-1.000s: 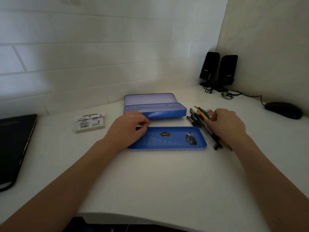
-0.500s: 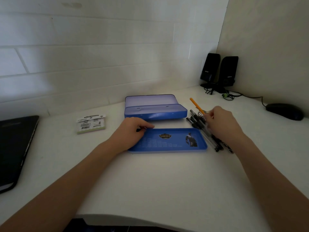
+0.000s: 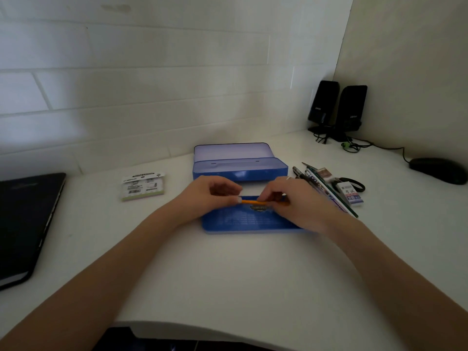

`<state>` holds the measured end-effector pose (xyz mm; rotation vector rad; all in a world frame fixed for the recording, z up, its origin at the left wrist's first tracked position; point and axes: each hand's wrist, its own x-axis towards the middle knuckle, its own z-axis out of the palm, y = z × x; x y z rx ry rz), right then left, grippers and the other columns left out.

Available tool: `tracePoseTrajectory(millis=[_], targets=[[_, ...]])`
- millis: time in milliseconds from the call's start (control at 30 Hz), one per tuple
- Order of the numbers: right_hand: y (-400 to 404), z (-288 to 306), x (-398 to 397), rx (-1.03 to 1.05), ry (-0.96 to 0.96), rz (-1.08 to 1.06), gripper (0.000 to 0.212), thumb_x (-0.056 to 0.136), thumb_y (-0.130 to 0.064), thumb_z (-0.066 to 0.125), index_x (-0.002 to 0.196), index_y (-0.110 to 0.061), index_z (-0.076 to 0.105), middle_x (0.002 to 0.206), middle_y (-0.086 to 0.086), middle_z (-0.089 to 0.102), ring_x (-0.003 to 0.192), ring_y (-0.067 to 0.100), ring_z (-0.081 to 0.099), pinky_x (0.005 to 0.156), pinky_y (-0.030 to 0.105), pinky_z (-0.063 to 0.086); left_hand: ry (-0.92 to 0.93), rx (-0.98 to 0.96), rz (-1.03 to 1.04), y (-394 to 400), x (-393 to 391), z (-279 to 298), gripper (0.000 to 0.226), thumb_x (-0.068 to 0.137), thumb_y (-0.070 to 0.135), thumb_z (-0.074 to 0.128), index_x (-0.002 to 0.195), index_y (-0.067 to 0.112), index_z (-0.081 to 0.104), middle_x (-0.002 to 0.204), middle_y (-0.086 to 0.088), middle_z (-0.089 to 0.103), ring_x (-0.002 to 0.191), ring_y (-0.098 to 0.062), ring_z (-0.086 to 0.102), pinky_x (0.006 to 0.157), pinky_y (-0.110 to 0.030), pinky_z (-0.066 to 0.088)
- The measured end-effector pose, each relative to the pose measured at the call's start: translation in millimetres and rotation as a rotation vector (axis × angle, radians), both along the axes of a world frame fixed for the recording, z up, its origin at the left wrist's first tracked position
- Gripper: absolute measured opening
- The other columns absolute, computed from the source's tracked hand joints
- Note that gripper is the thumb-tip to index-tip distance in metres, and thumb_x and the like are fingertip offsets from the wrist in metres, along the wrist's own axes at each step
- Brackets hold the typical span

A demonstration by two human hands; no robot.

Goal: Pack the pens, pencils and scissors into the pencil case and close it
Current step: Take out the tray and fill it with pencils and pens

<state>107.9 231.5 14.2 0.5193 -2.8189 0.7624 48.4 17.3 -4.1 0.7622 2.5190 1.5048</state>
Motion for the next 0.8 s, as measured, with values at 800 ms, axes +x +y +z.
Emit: tracePoseTrajectory(millis=[800], targets=[[30,-4,-14,0.126,0.193,-0.401,0.019,0.093,-0.033,0.051,0.1,-0.028,0.069,0.1,-0.007,0.069,0.091,0.014,0.06,0.09,0.039,0.046,0.116,-0.066,-0.042,-1,-4,-3,0.042,0.082,-0.01,0.057,0.087,0.031,0.066,0.094,0.013,0.067,0.084,0.011,0.062,0.079,-0.005,0.045]])
